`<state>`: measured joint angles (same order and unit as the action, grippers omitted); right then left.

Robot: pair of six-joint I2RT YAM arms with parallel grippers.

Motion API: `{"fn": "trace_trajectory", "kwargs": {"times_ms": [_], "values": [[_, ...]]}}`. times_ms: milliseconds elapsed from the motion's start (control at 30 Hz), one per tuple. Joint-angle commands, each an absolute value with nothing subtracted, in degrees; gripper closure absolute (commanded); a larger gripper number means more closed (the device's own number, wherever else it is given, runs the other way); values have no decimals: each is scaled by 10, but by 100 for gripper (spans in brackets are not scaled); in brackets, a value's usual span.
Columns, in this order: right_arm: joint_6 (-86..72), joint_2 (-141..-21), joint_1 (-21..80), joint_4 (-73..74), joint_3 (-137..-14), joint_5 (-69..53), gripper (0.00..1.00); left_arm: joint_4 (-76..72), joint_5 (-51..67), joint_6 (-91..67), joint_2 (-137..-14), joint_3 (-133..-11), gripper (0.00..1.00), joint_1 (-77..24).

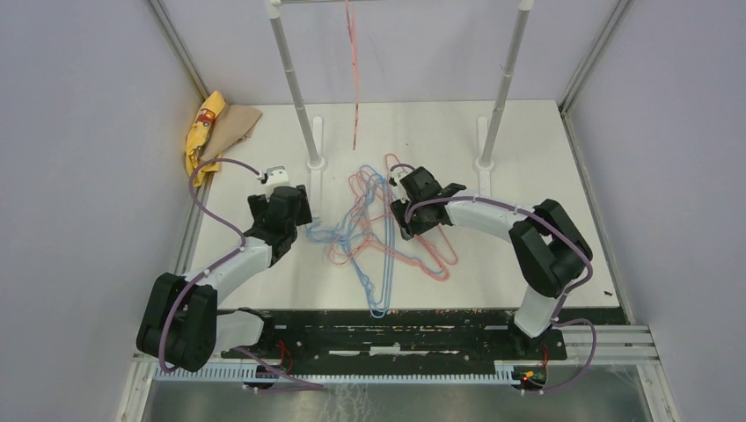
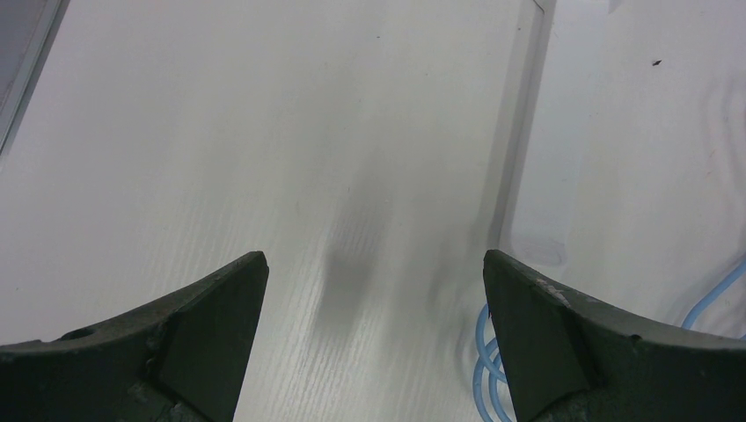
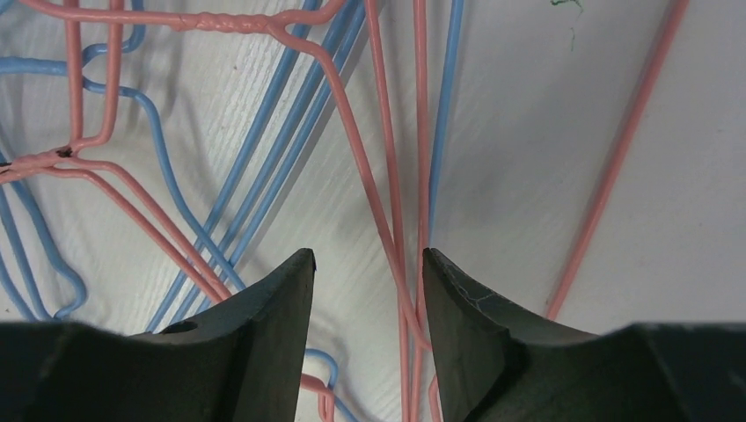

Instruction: Organize the hangers

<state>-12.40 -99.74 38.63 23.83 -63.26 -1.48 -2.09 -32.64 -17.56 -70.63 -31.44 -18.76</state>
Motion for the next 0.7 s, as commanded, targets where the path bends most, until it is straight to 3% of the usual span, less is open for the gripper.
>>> {"fn": "trace_trajectory", "kwargs": {"times_ms": [0,200,400,667], "values": [[-106,-1029,386,208,-666,-13,44,-43,-342,-188,-707,-319,1,-190],[-110,-1050,386,206,-670,-14,54,-45,-342,-187,-708,-319,1,-190],[-119,-1031,387,207,-659,-4,80,-45,-343,-187,-710,-321,1,-190],[-126,-961,386,240,-656,-7,90,-43,-344,-189,-708,-320,1,-190]]}}
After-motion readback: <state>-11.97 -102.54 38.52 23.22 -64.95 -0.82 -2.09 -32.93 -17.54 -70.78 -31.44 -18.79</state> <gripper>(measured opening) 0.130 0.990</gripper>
